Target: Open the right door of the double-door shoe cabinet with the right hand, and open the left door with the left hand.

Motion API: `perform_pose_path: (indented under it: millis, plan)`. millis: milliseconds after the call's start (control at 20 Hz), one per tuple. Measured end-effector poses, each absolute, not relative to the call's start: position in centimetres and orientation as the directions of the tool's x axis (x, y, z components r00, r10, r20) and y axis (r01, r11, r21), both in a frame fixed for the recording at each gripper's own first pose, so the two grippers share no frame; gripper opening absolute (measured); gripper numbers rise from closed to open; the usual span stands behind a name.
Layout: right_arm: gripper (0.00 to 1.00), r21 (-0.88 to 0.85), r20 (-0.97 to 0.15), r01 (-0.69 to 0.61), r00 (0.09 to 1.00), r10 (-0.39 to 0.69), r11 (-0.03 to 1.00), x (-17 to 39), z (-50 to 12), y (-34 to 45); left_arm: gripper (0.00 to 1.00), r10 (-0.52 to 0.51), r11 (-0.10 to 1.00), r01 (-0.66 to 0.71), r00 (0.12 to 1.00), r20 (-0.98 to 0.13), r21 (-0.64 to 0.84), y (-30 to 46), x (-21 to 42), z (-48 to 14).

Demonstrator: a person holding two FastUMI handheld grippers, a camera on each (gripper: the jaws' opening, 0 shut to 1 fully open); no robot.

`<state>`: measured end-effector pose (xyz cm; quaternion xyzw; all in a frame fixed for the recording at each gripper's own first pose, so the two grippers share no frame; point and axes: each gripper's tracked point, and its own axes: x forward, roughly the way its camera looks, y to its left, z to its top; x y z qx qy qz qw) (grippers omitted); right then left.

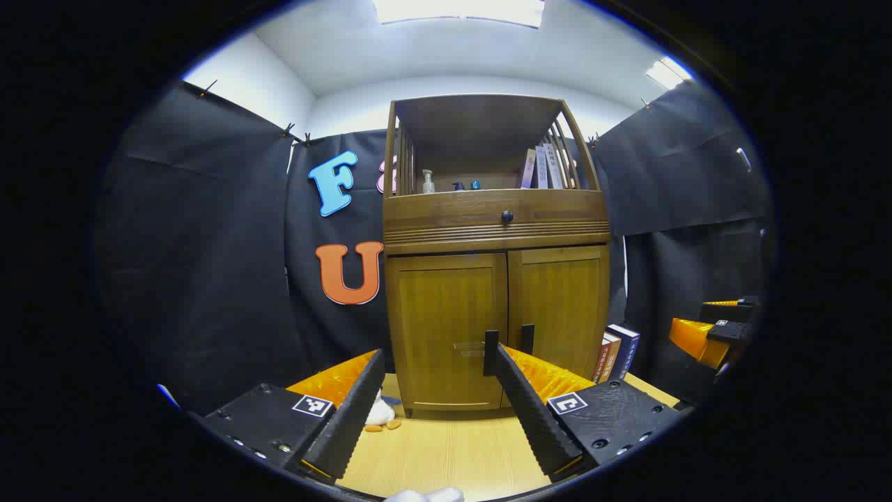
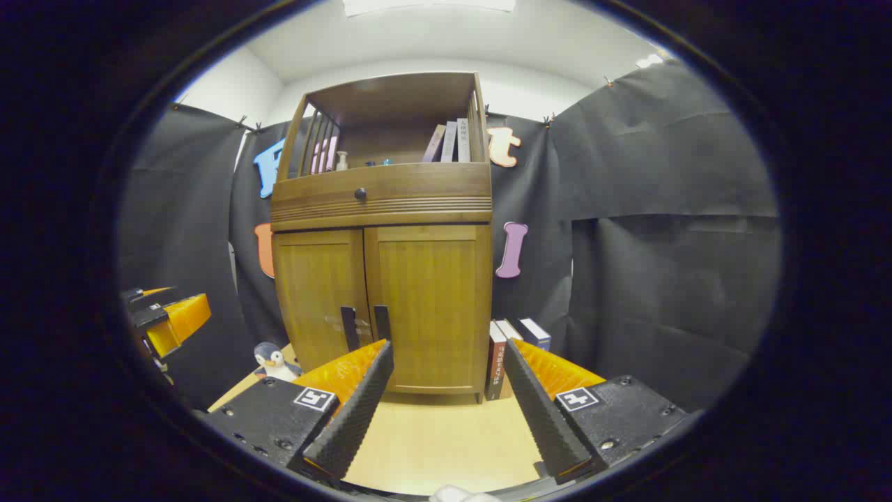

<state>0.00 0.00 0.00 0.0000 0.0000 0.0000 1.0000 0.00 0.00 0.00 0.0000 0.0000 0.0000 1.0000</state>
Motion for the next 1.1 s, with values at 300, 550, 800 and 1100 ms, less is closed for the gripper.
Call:
perform_pose_path:
  millis: [300, 550, 800, 1100]
  plan:
    - [1.0, -0.003, -0.001, 0.008, 1.0, -0.008, 1.0, 0.2, -0.2, 0.2, 0.96, -0.02, 1.0, 0.02, 1.0, -0.011, -0.002, 0.0, 0.3, -0.3]
    - [1.0, -0.013, 0.003, 0.016, 1.0, -0.016, 1.0, 0.1, -0.3, 0.7, 0.96, -0.031, 1.0, 0.031, 0.999, -0.014, 0.002, 0.4, 0.6, -0.5]
    - [1.0, -0.037, -0.013, 0.018, 1.0, -0.019, 0.999, 1.0, -1.6, 1.7, 0.96, -0.04, 0.999, 0.04, 0.999, -0.022, -0.006, 1.4, 0.5, -1.2]
    - [1.0, -0.063, -0.038, -0.021, 0.999, 0.018, 0.998, 5.3, -4.5, 4.2, 0.96, -0.019, 1.0, 0.019, 0.999, -0.049, -0.013, 3.1, 0.2, -2.2]
